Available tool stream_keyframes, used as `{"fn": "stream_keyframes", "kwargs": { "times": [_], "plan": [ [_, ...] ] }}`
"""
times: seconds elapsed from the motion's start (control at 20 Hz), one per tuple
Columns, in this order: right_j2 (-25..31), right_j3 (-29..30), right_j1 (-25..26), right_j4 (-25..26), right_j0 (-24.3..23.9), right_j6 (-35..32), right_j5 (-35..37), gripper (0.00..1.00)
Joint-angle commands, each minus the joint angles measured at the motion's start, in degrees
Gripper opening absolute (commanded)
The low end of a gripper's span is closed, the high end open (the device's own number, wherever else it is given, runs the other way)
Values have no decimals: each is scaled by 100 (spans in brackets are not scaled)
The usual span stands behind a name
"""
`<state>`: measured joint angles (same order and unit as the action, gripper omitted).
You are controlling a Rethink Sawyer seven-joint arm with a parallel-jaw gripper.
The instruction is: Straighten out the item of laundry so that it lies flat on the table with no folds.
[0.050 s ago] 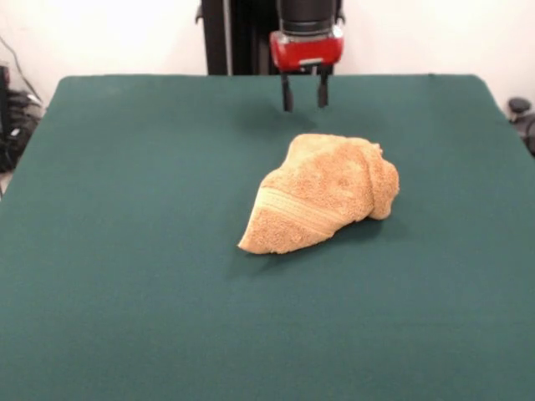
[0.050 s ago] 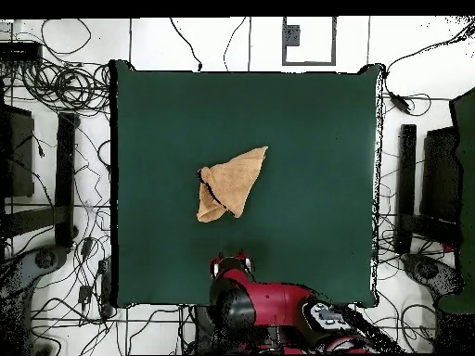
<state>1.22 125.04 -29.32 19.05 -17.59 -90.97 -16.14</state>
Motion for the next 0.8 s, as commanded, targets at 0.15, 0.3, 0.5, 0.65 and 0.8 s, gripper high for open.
{"fn": "stream_keyframes", "kwargs": {
  "times": [0.15,0.3,0.5,0.65,0.8],
  "plan": [
    [-195,111,697,-965,511,-2025,-1656,100],
    [-194,36,809,-1028,598,-1982,-1940,100],
    [-84,-118,938,-972,531,-1946,-2091,100],
    [-17,-198,1125,-1001,518,-2055,-2375,100],
    [-32,-223,1402,-1046,532,-2221,-3037,100]
  ]
}}
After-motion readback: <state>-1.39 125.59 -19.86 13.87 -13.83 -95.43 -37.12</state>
